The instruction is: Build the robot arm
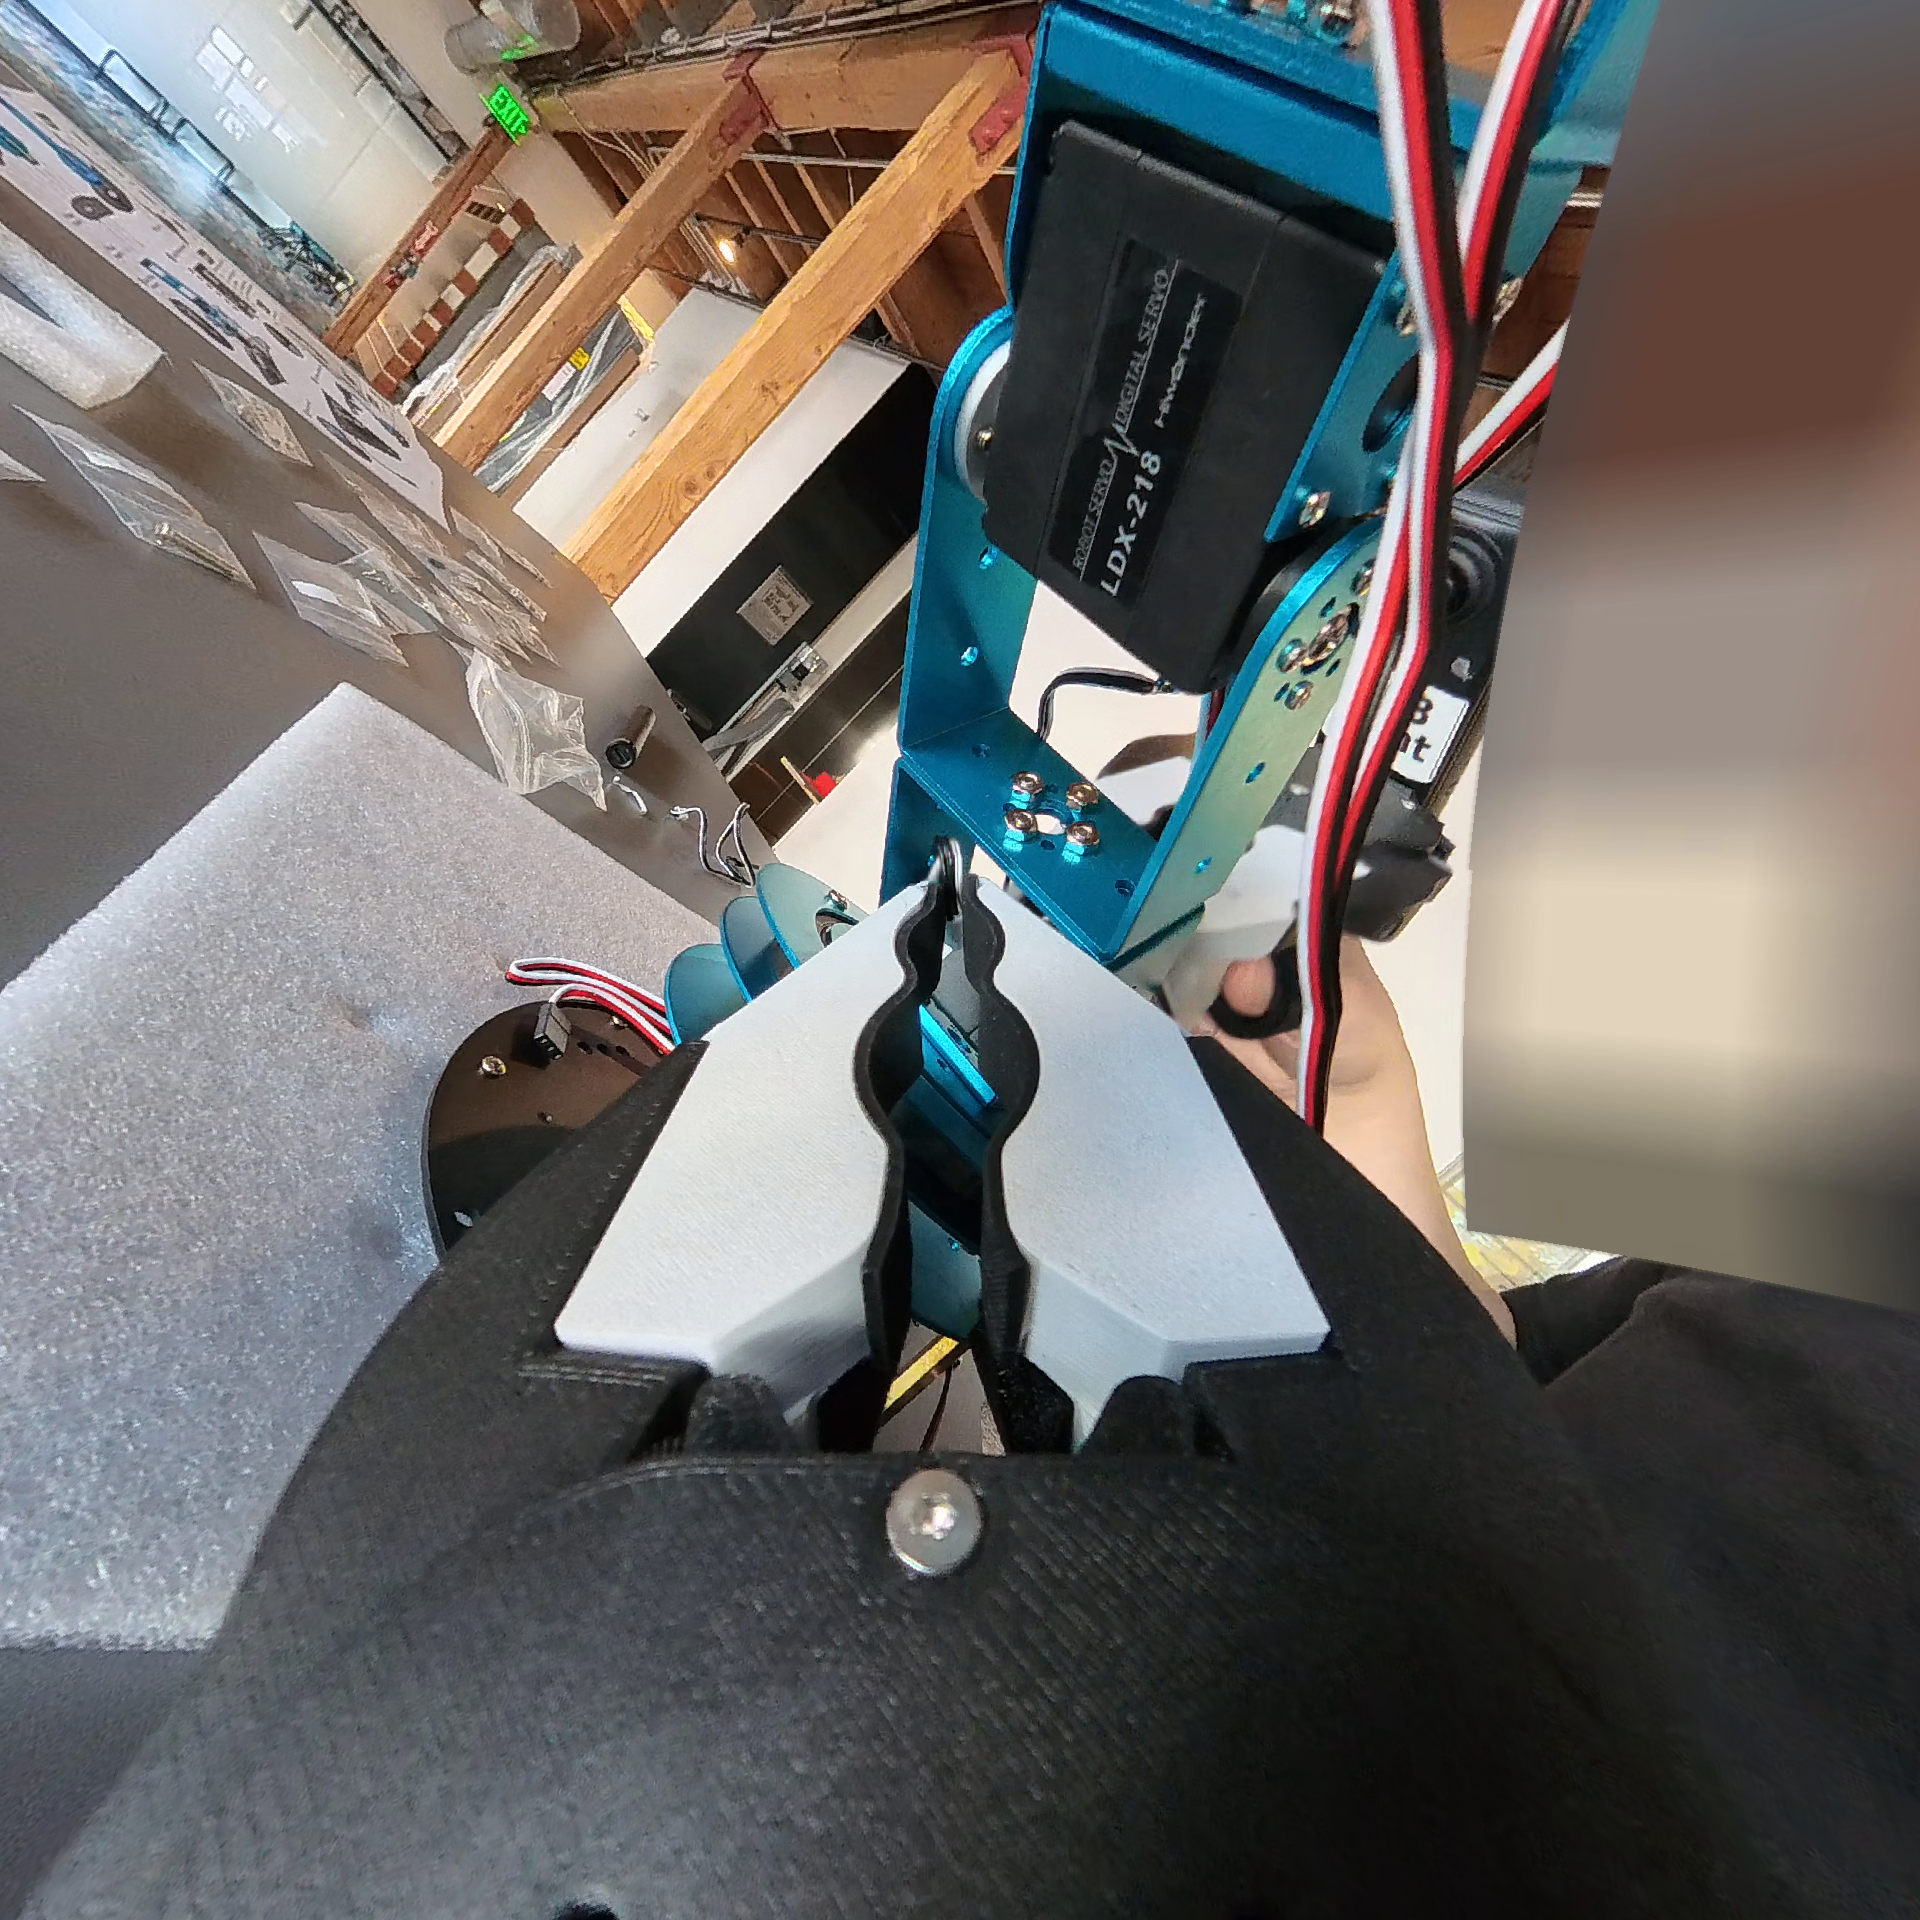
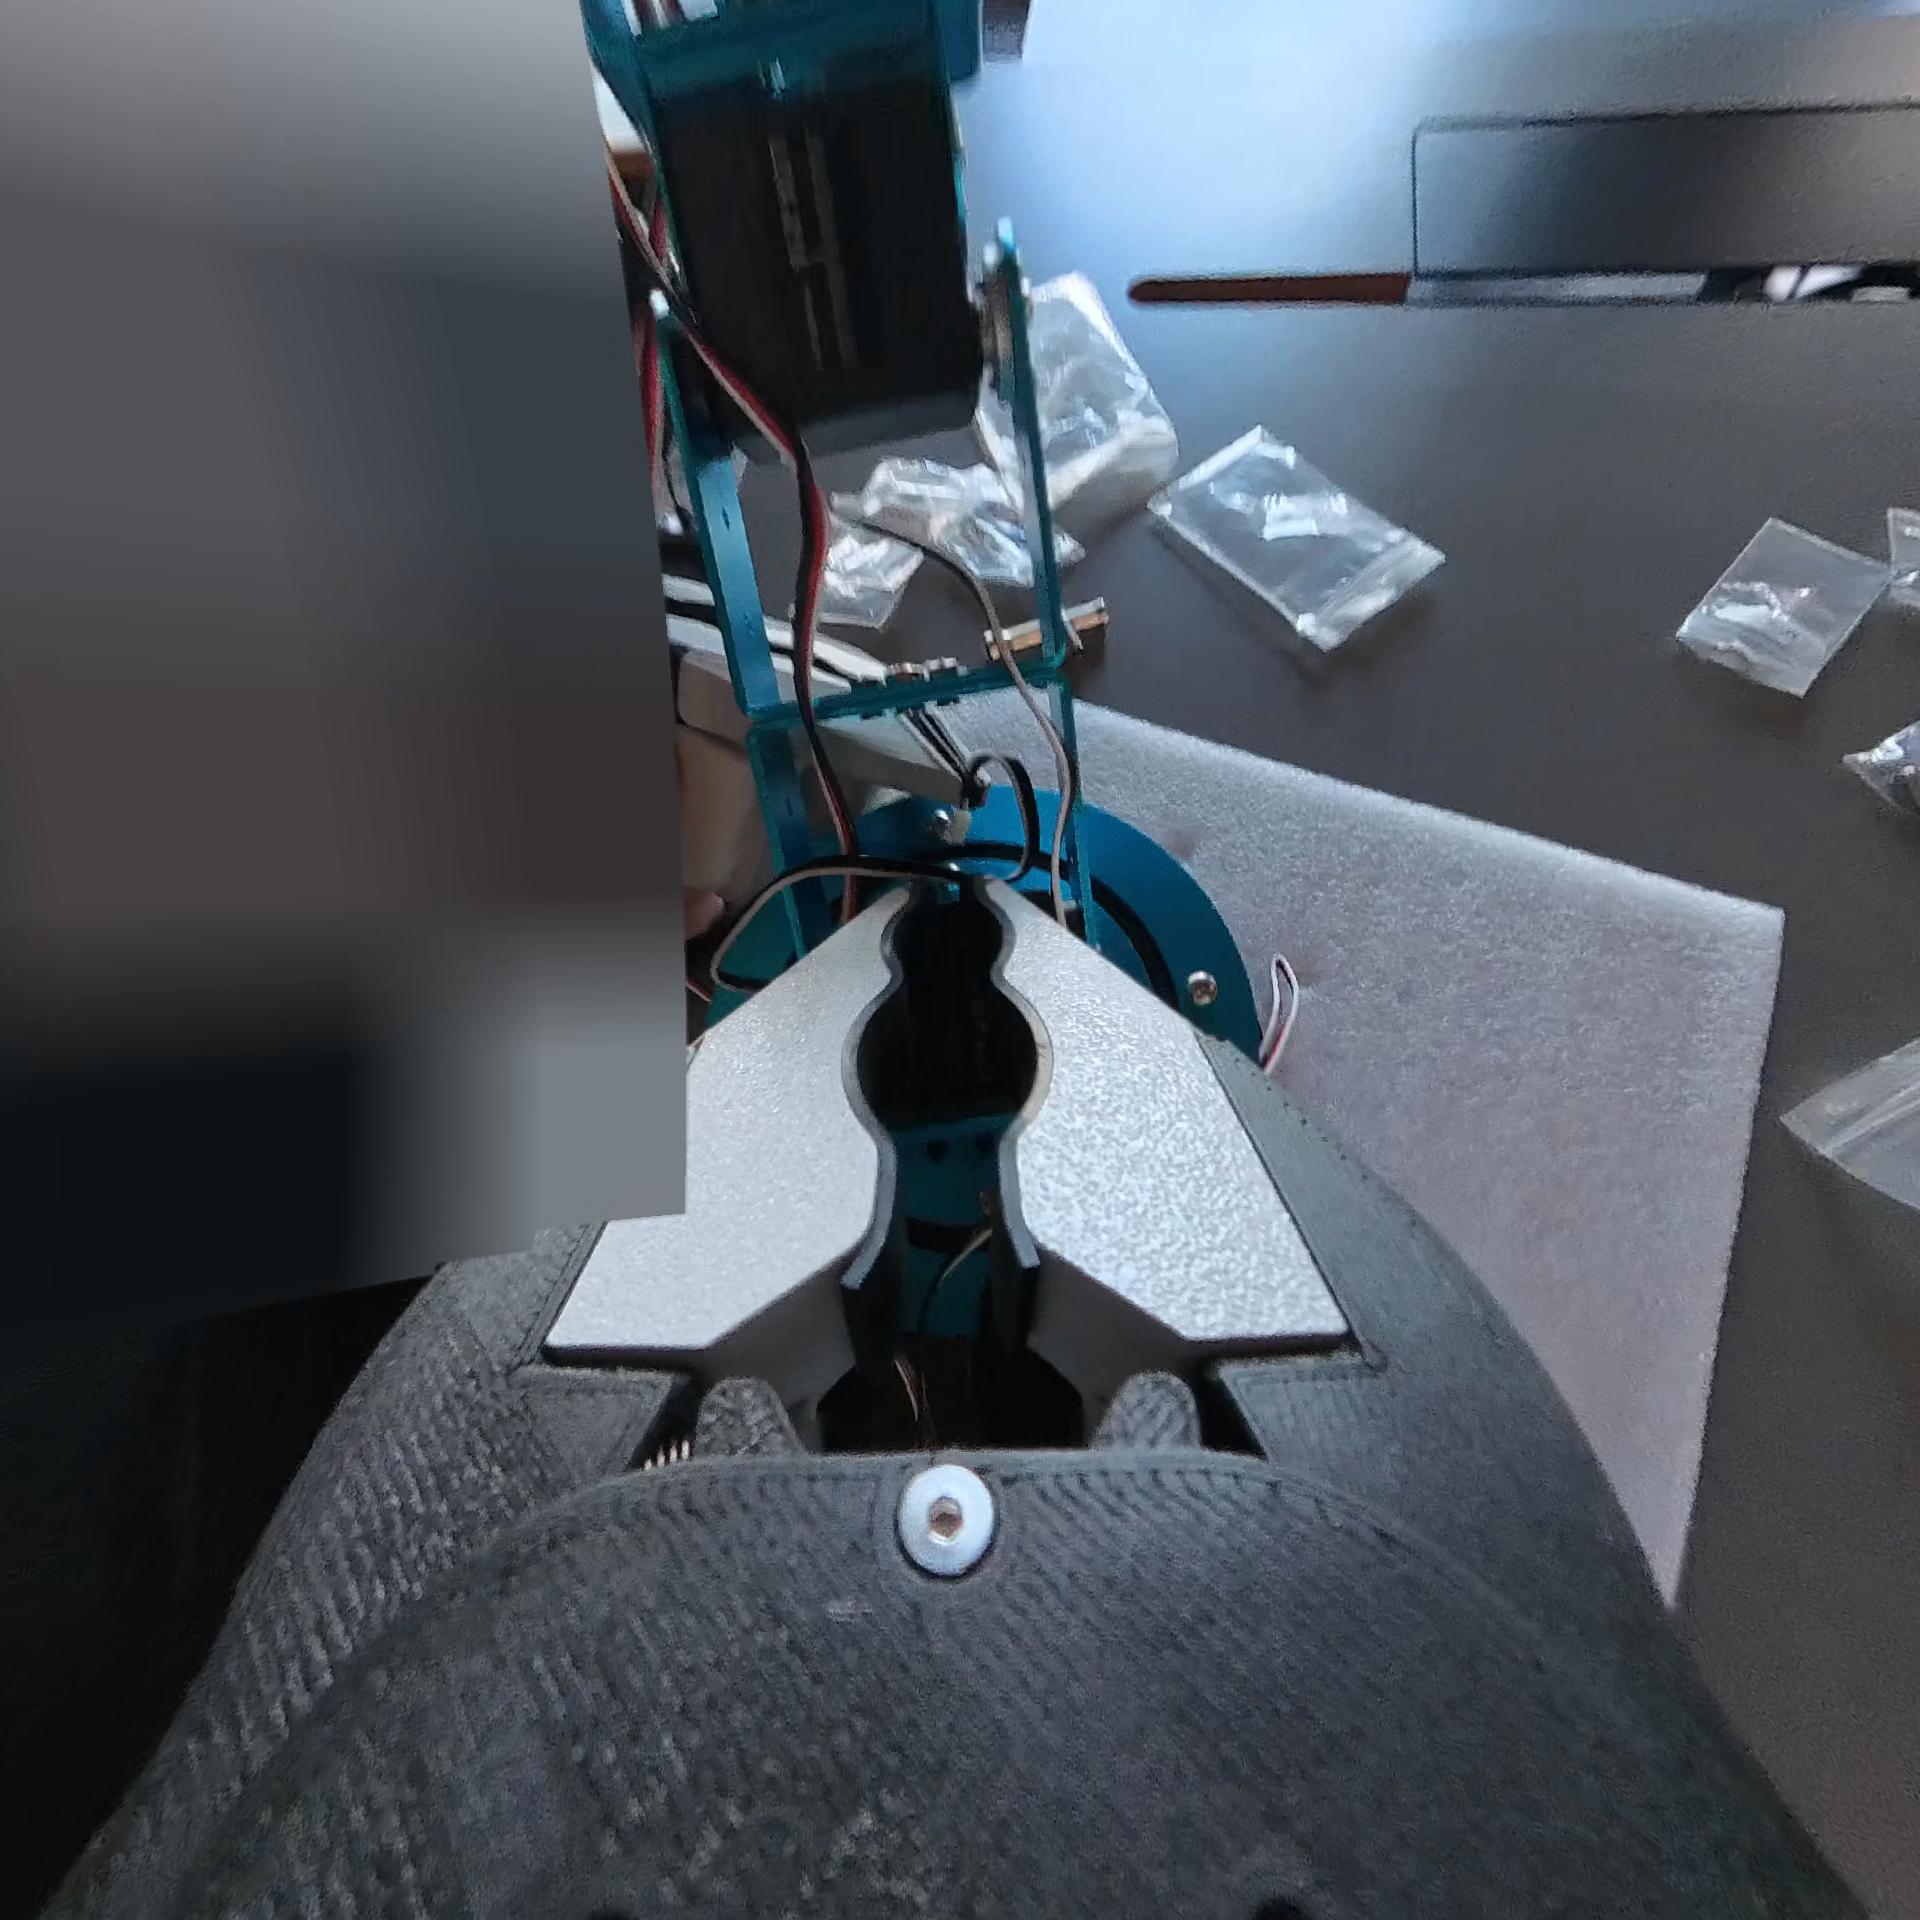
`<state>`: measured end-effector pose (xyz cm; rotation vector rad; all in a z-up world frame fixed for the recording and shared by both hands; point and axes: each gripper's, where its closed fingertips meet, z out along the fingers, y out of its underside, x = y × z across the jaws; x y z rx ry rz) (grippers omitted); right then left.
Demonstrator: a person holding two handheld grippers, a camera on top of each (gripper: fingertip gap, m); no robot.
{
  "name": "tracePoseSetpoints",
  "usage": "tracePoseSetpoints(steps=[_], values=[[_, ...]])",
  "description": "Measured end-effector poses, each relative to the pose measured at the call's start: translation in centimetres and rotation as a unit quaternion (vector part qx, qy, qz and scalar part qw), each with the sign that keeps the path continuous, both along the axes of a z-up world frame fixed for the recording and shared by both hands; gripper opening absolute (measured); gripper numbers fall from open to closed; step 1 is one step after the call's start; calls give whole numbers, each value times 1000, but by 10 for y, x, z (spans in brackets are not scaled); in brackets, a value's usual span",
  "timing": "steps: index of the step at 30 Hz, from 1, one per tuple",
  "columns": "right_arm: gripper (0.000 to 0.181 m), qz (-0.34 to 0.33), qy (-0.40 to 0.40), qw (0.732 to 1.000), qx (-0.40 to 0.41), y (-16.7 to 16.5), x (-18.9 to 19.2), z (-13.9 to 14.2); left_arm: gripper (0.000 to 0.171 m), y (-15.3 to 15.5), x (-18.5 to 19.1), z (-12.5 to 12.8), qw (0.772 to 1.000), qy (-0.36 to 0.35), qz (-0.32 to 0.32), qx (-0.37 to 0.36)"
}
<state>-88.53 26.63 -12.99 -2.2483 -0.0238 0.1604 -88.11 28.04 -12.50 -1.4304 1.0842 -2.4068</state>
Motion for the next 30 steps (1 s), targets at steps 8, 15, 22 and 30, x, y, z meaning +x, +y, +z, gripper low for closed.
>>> tracePoseSetpoints(steps=[8,15,22,30], values=[[3,-42,39,998,-23,-9,1,1,0,0,0,0,1000,0,-2,-2],[4,-43,74,996,19,0,-2,8,0,0,0,0,1000,0,-3,-3],[7,-42,33,999,5,14,1,-2,0,0,0,0,1000,0,-6,-6],[6,-52,46,997,-17,17,1,-5,0,0,0,0,1000,-1,-6,-6]])
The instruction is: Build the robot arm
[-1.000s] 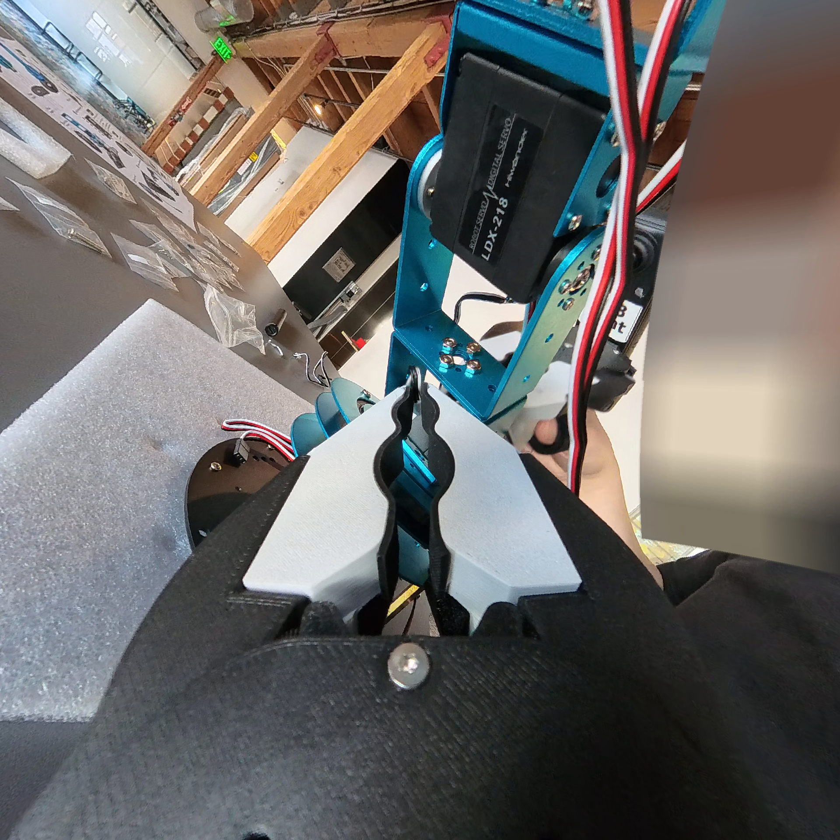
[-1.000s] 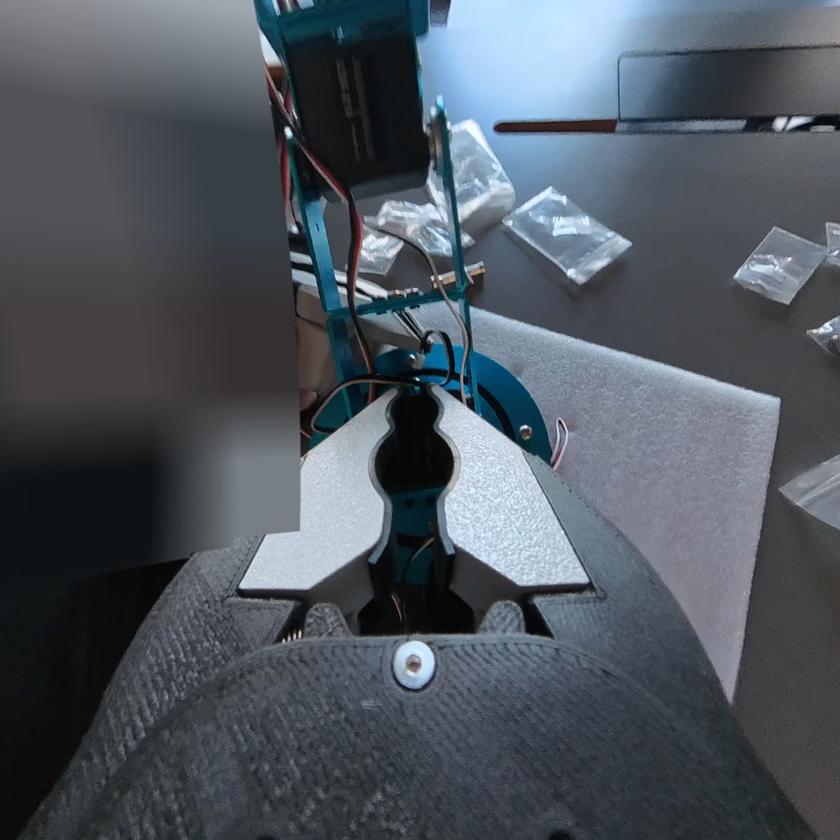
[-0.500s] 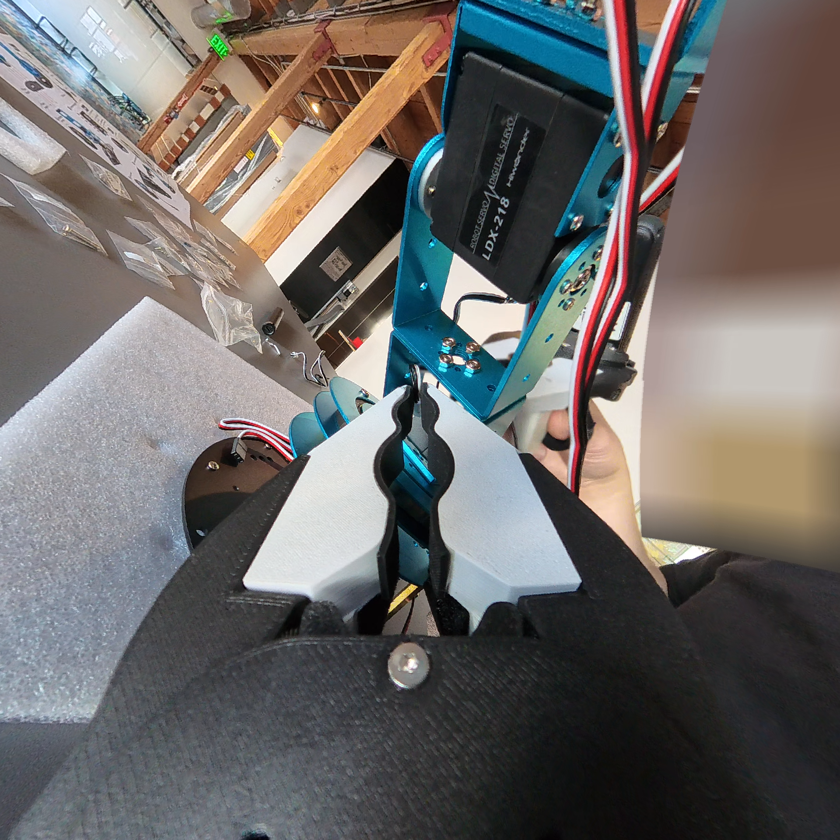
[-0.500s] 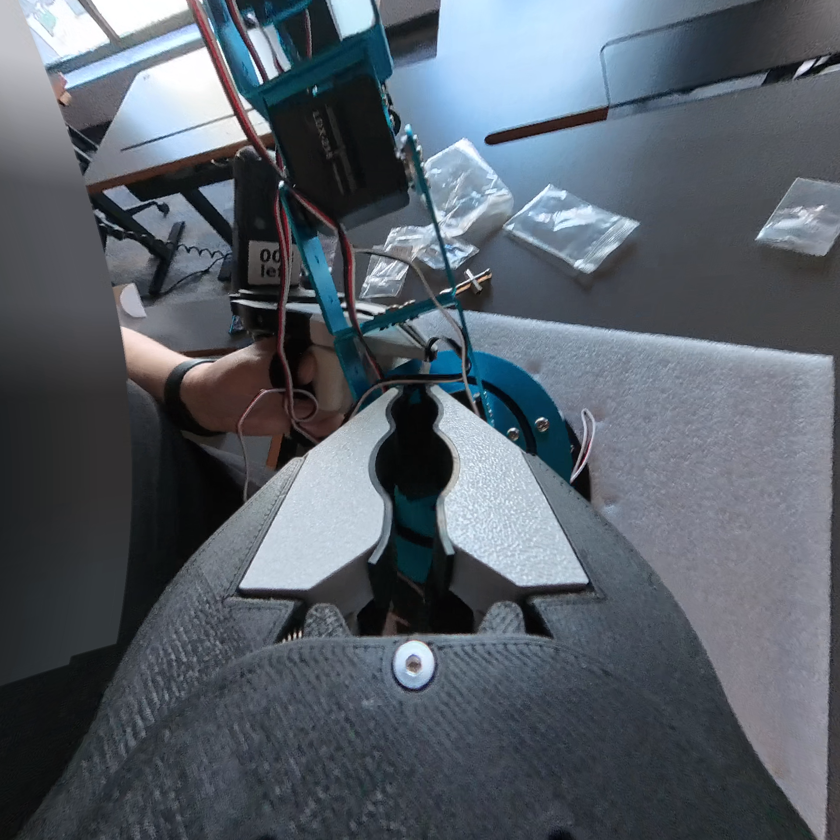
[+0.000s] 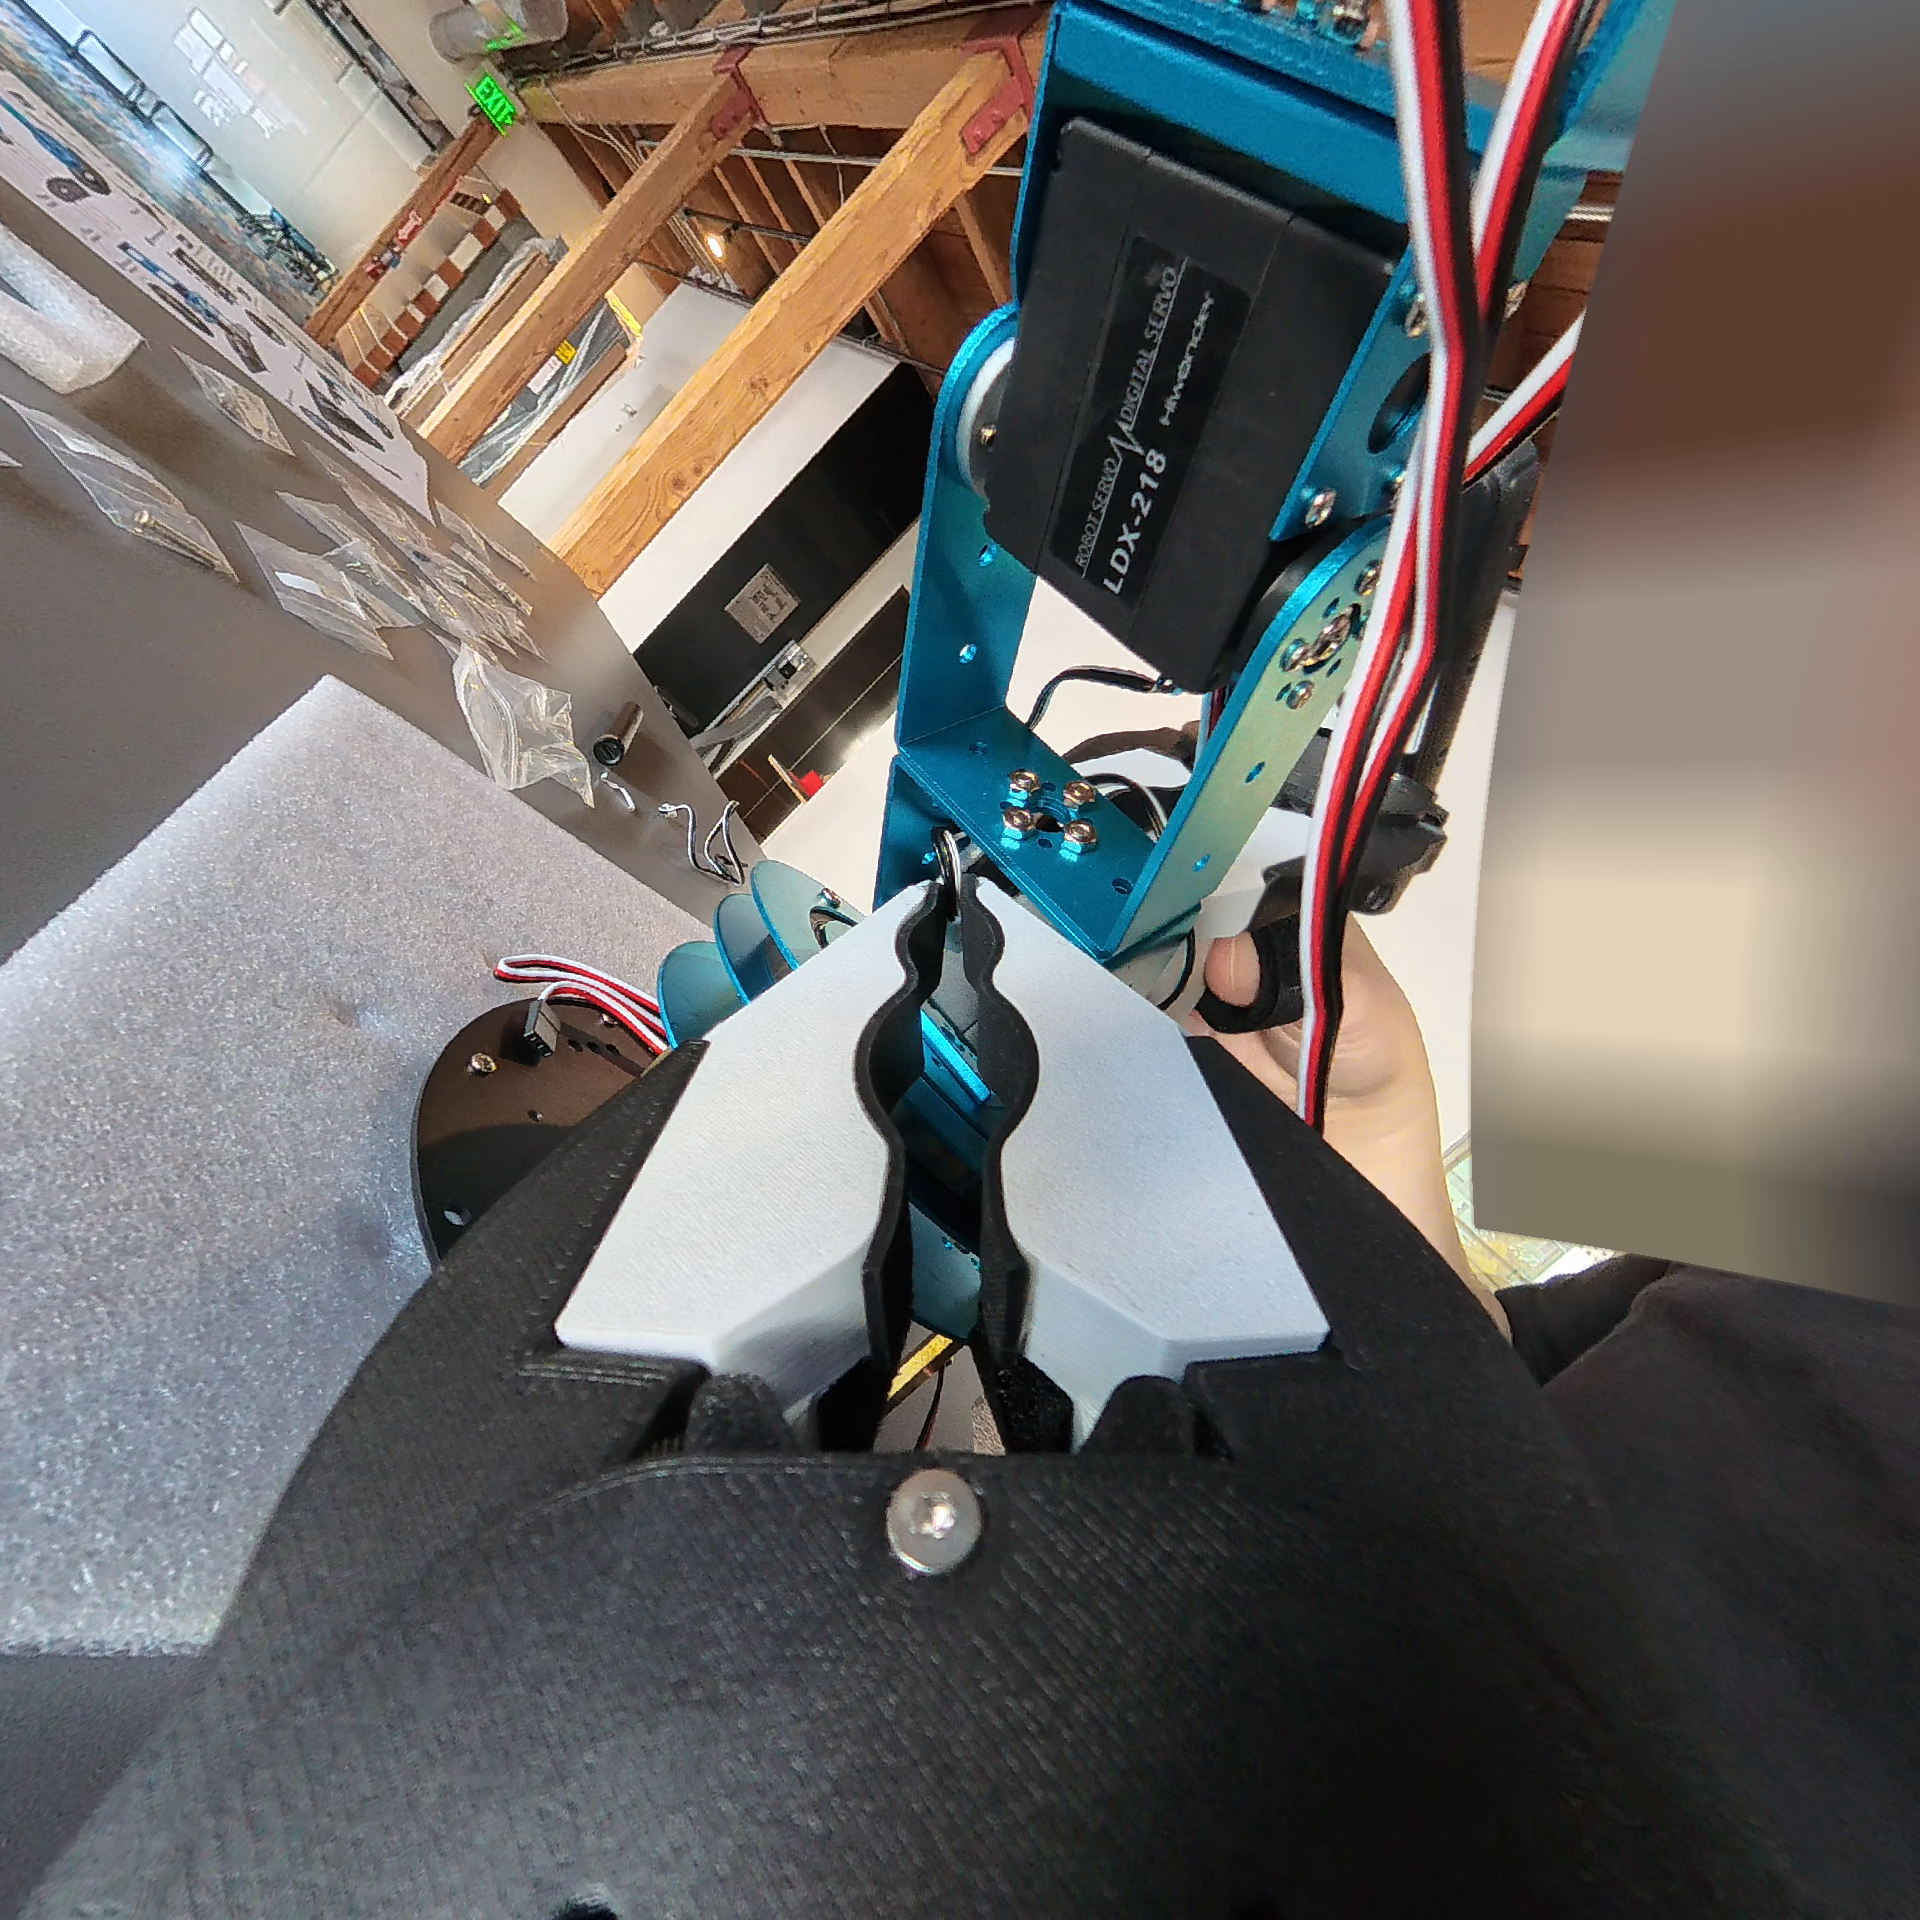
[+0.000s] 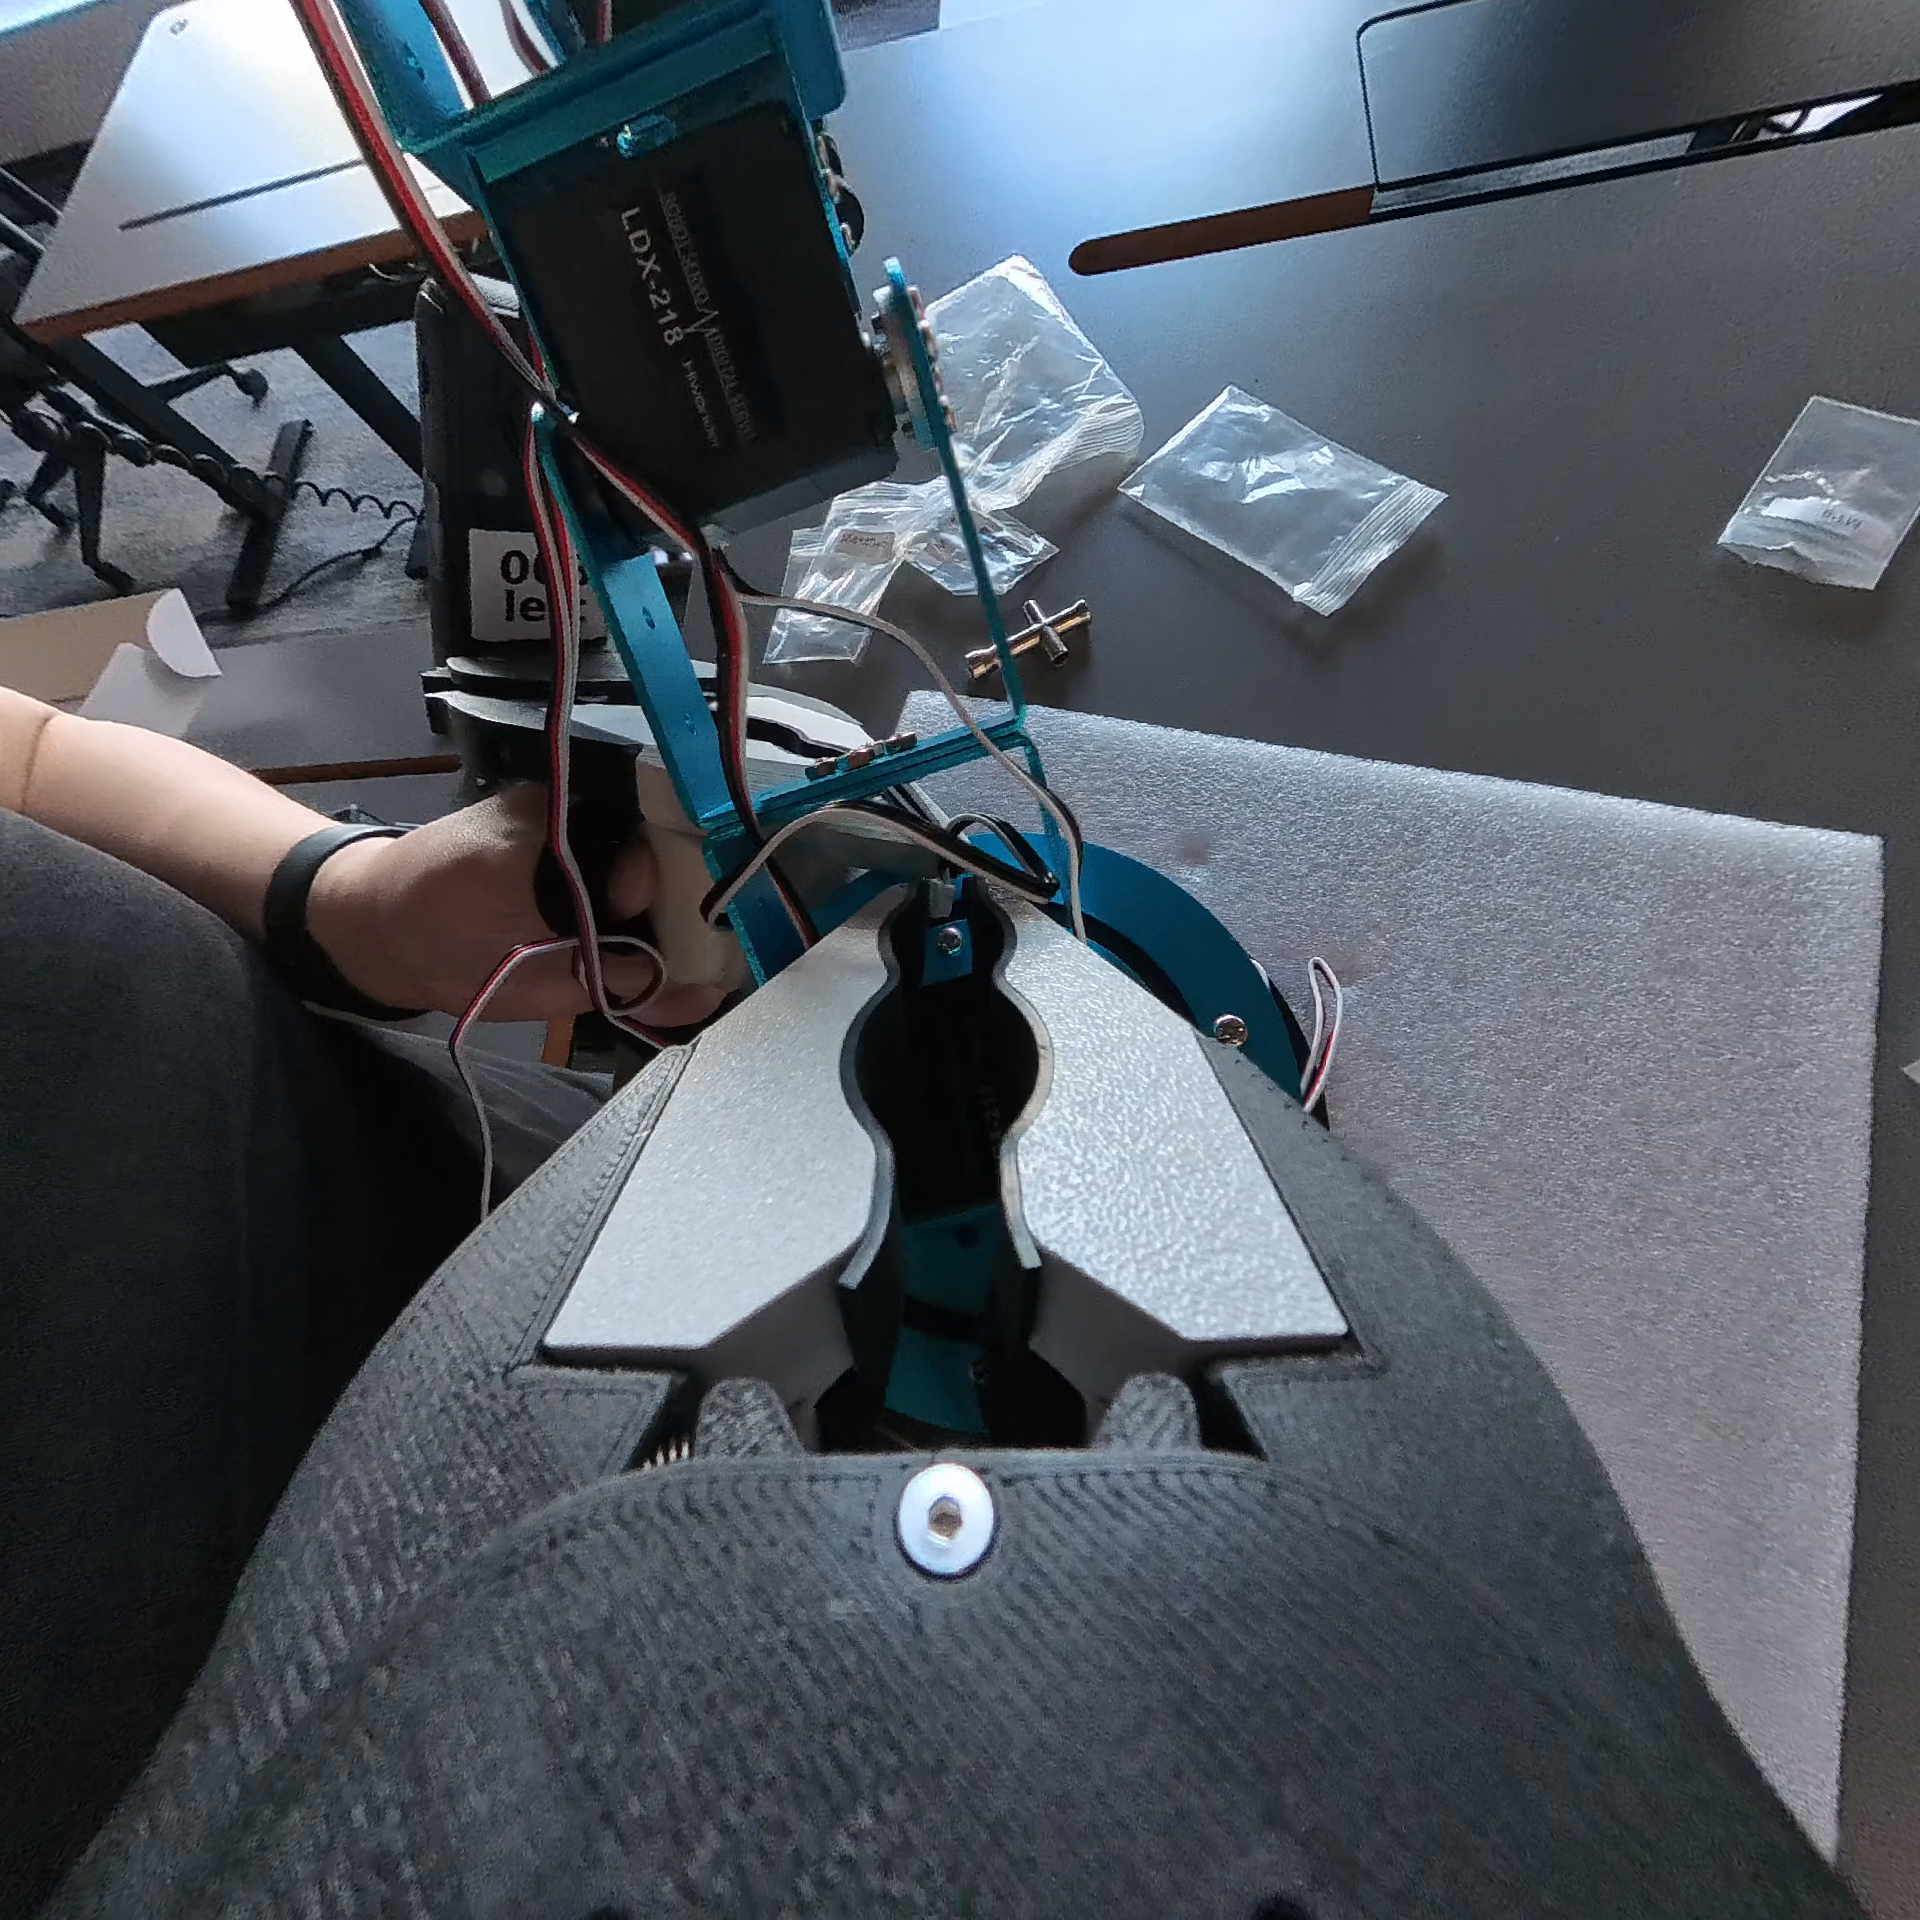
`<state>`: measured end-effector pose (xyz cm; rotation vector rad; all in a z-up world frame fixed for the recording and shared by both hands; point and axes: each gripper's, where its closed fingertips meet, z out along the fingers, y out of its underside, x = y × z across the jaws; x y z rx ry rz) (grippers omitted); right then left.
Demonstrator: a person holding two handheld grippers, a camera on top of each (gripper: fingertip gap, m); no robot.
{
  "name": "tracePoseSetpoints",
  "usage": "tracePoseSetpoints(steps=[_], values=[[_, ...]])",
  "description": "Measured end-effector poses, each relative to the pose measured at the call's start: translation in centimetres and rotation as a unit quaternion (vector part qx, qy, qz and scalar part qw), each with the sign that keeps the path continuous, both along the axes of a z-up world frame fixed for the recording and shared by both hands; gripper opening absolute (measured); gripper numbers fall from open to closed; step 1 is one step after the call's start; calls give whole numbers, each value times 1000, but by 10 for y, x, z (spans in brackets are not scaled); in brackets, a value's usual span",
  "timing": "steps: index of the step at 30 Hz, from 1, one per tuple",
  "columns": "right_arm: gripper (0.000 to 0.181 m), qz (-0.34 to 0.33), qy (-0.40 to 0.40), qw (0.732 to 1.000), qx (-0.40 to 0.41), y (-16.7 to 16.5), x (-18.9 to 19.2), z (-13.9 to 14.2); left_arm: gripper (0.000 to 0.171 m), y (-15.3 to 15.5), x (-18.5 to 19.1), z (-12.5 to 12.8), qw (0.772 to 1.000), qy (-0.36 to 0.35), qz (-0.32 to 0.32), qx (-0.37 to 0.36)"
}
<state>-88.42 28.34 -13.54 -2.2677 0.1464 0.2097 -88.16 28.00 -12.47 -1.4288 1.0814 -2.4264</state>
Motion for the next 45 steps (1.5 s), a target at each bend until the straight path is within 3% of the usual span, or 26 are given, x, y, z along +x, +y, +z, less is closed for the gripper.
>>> tracePoseSetpoints(steps=[8,18,32,39,45], values=[[2,16,-13,1000,-6,-1,-1,0,0,-1,-1,0,1000,0,-15,-7],[3,56,-132,987,-73,-4,4,-9,8,11,3,-3,998,7,-19,62],[3,70,-158,981,-86,-4,4,-9,25,15,-3,-12,995,34,-29,84],[4,67,-148,984,-78,-4,3,-8,10,7,-3,-3,992,-18,-45,117],[4,66,-148,984,-78,-5,3,-8,12,13,-6,-9,992,9,-39,117]])
